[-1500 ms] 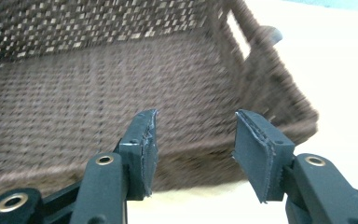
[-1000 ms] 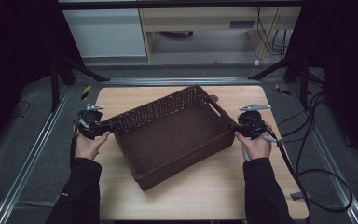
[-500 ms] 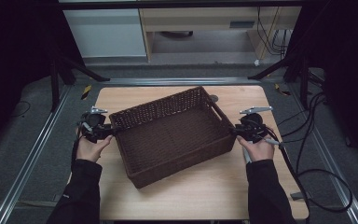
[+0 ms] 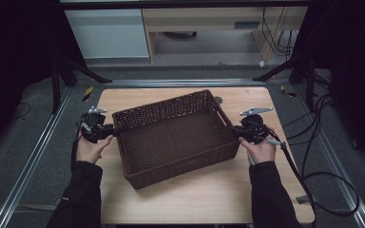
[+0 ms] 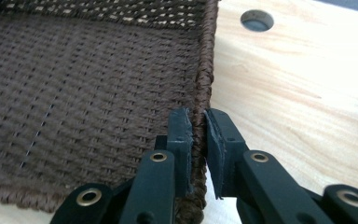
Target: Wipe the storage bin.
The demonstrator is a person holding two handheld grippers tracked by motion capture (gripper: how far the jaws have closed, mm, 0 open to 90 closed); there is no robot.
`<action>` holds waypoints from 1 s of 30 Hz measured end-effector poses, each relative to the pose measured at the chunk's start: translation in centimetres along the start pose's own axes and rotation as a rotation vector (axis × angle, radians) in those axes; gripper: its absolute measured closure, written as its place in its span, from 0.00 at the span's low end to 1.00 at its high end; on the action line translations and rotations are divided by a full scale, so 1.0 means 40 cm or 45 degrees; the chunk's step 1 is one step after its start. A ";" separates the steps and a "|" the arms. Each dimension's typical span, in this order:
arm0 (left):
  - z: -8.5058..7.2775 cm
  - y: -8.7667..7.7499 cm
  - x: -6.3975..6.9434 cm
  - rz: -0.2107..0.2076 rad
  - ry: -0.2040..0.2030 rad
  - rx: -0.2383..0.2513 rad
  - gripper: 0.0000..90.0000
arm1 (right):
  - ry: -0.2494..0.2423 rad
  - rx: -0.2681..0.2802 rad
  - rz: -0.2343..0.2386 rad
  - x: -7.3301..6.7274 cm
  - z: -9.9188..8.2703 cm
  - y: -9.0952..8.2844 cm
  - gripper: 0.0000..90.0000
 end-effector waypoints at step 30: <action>-0.036 0.022 0.015 0.062 0.059 -0.106 0.64 | -0.057 -0.011 0.119 -0.056 0.002 -0.026 0.82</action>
Point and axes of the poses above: each handheld gripper's, and its own axes: y roughly forward along the jaws, z roughly out of its top, x roughly to its right, the point moved 2 cm from there along y, roughly forward along the jaws, and after that the axes turned 15 degrees about -y, right-handed, at the moved point
